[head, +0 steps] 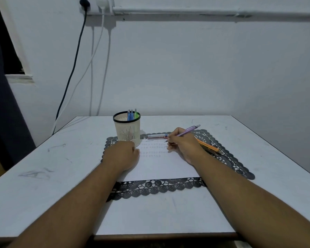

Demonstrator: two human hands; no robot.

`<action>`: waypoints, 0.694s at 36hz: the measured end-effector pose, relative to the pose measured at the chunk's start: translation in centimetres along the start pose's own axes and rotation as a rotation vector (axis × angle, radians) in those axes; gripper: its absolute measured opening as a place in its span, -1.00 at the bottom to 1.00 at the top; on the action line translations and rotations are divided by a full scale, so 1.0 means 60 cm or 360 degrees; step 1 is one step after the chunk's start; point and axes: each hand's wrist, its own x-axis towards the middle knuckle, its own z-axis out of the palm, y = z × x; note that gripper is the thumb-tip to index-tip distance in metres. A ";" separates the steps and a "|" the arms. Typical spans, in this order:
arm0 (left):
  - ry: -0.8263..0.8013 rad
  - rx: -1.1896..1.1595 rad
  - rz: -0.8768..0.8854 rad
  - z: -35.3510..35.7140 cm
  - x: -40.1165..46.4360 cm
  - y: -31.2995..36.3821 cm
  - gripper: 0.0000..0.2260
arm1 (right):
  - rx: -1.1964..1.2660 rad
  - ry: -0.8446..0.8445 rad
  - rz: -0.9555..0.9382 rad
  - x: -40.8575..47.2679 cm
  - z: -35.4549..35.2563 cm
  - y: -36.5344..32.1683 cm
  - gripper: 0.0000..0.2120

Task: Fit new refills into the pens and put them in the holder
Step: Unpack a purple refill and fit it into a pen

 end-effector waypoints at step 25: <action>0.0994 -0.1089 -0.0145 -0.014 0.004 0.000 -0.27 | 0.0155 0.0138 0.0050 -0.004 0.003 -0.006 -0.83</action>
